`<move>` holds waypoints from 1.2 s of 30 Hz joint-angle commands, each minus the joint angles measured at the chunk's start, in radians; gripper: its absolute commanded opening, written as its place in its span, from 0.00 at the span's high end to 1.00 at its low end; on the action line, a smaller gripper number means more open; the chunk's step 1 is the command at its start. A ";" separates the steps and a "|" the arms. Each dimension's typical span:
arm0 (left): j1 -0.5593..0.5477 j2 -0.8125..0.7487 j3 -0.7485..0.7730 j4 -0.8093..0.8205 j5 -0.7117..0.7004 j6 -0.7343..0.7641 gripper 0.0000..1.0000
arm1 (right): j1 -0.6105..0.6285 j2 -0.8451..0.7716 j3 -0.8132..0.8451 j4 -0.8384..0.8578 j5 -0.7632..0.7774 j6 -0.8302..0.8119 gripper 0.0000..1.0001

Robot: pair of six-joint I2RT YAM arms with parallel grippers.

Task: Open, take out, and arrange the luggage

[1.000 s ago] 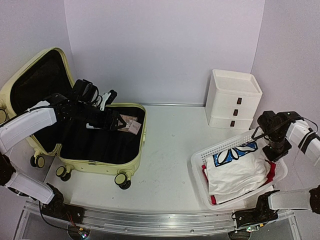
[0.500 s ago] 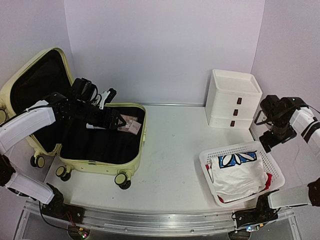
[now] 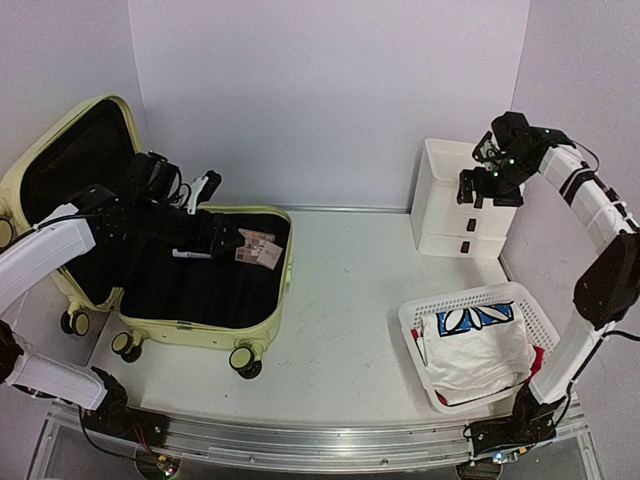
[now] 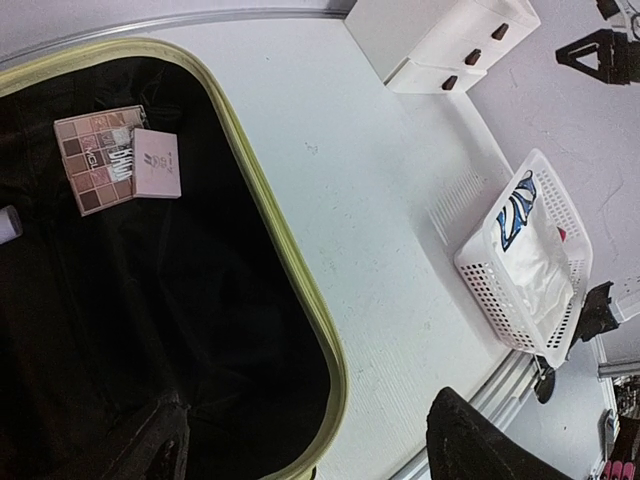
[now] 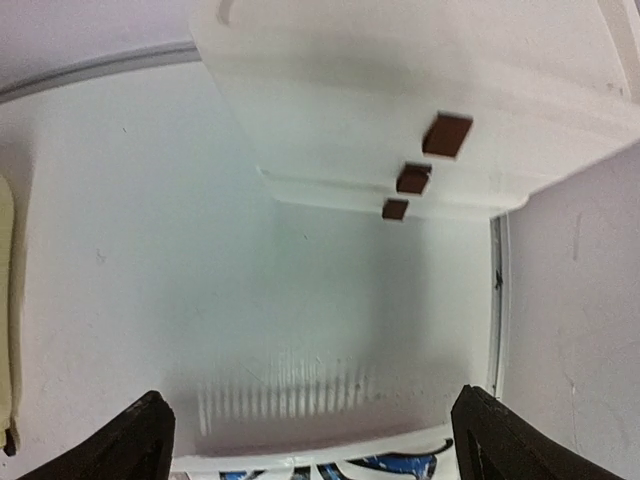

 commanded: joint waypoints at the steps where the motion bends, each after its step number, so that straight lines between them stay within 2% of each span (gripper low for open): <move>1: -0.003 -0.067 -0.023 -0.009 -0.024 -0.026 0.18 | -0.001 0.103 0.207 0.104 -0.091 0.012 0.02; 9: -0.003 -0.053 -0.028 -0.009 0.008 -0.045 0.18 | 0.000 0.383 0.503 0.122 -0.062 0.005 0.08; 17: -0.003 -0.034 -0.019 -0.009 0.023 -0.050 0.17 | 0.025 0.591 0.735 0.151 -0.057 0.003 0.22; 20: -0.003 -0.022 -0.016 -0.010 0.025 -0.050 0.17 | 0.063 0.635 0.758 0.178 0.009 -0.028 0.34; 23: -0.003 -0.020 -0.014 -0.009 0.026 -0.050 0.17 | 0.114 0.674 0.768 0.192 0.128 -0.097 0.51; 26: -0.004 -0.021 -0.014 -0.009 0.025 -0.050 0.17 | 0.161 0.716 0.762 0.221 0.240 -0.168 0.58; 30: -0.003 -0.033 -0.020 -0.009 0.025 -0.050 0.17 | 0.183 0.743 0.778 0.224 0.277 -0.124 0.82; 36: -0.003 -0.057 -0.033 -0.010 0.025 -0.059 0.17 | 0.245 0.739 0.811 0.249 0.259 -0.036 0.96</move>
